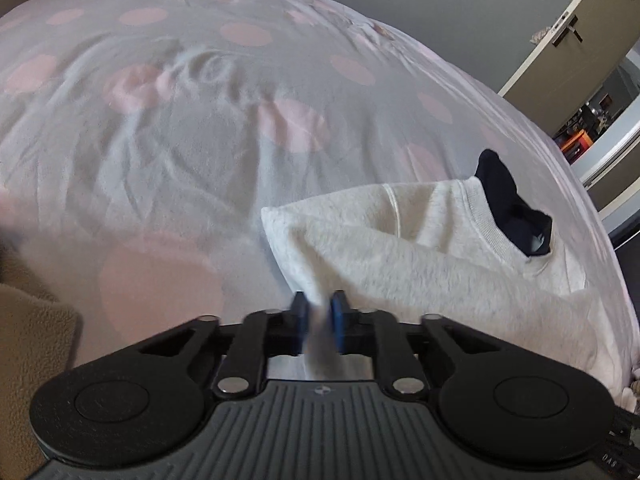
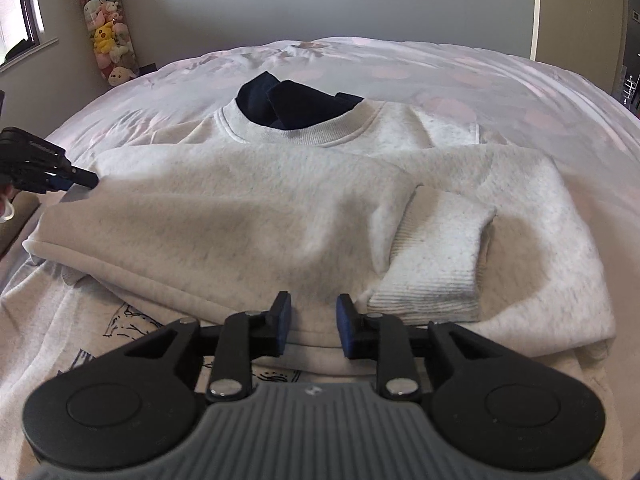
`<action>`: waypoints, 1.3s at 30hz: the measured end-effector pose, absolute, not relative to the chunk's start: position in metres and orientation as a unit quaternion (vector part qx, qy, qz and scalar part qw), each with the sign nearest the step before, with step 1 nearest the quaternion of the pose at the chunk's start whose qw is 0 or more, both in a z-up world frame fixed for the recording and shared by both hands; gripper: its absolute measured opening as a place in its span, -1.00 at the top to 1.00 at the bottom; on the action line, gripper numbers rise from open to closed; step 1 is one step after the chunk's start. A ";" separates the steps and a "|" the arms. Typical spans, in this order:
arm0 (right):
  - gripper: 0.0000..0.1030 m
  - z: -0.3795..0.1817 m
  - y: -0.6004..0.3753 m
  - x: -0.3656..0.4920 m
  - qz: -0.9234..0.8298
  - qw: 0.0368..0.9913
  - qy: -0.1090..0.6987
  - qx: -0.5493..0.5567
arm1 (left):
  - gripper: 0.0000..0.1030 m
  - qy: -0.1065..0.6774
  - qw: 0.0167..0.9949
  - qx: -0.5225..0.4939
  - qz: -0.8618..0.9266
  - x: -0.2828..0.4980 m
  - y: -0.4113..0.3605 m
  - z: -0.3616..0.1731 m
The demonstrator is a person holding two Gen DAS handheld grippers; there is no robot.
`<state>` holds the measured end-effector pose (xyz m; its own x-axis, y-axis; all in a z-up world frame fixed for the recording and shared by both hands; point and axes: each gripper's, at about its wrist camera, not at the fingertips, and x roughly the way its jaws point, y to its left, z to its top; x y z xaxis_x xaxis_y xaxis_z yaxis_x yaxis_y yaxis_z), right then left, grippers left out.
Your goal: Fold clothes
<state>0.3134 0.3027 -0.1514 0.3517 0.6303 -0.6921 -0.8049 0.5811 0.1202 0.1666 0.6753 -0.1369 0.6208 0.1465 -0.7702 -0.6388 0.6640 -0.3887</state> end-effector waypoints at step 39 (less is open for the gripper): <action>0.09 -0.117 0.315 0.279 0.478 0.793 0.333 -0.177 | 0.28 0.473 0.833 -0.017 0.286 0.121 0.528 -0.113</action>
